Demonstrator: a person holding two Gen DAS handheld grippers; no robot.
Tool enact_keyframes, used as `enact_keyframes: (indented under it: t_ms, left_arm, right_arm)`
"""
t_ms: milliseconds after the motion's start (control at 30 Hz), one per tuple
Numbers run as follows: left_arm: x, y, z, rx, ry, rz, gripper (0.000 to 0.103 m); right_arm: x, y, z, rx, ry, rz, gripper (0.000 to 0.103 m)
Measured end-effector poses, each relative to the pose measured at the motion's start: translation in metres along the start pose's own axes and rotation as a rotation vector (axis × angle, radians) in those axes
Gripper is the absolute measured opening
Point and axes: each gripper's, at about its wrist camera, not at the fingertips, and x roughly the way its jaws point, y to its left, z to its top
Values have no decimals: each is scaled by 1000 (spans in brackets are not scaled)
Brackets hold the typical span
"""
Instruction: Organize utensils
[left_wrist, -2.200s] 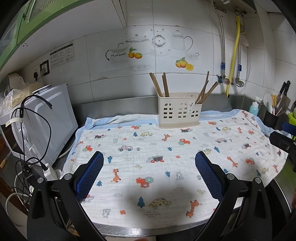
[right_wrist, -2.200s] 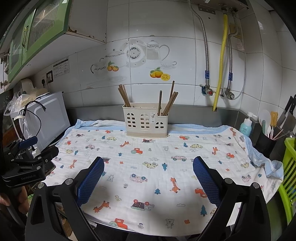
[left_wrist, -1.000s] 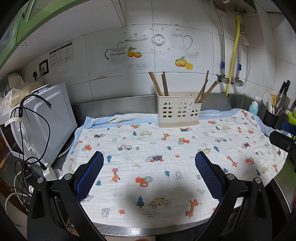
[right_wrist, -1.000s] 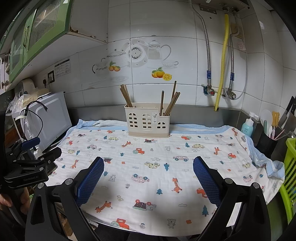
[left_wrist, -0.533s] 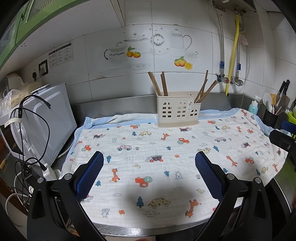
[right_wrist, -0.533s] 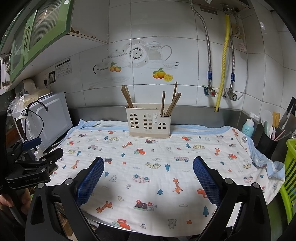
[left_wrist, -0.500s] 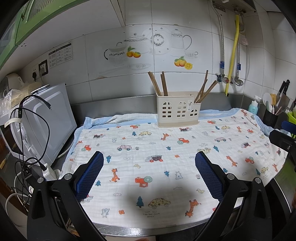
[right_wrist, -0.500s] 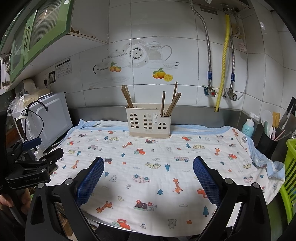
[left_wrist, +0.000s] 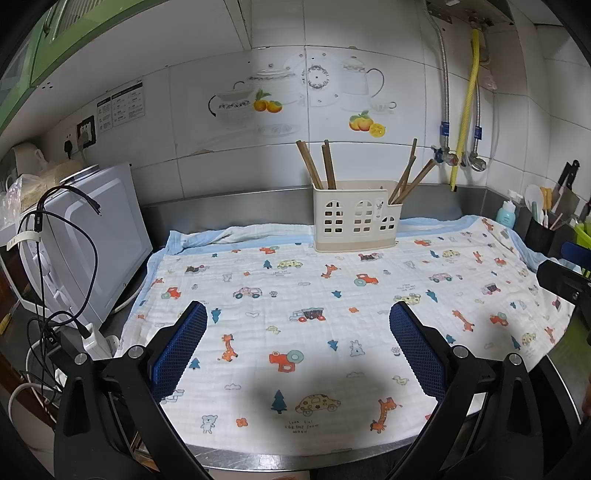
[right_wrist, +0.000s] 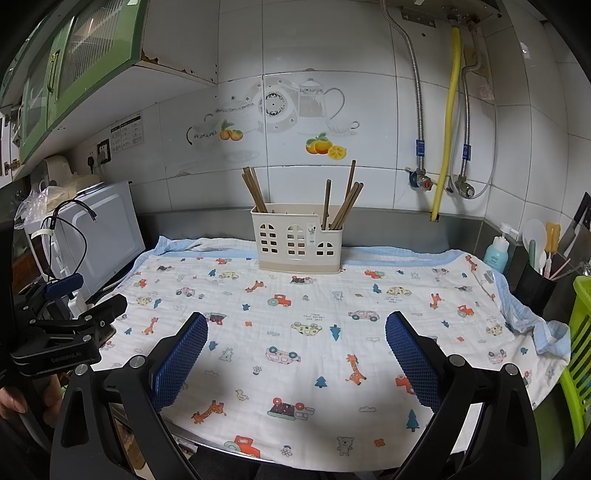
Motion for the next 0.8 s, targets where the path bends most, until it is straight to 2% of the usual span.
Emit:
enact_keyframes:
  t_ms: [800]
  left_arm:
    - [3,2,-2,-9,8,-8,98]
  right_arm:
    - [6,2,-4,-1,6,4,94]
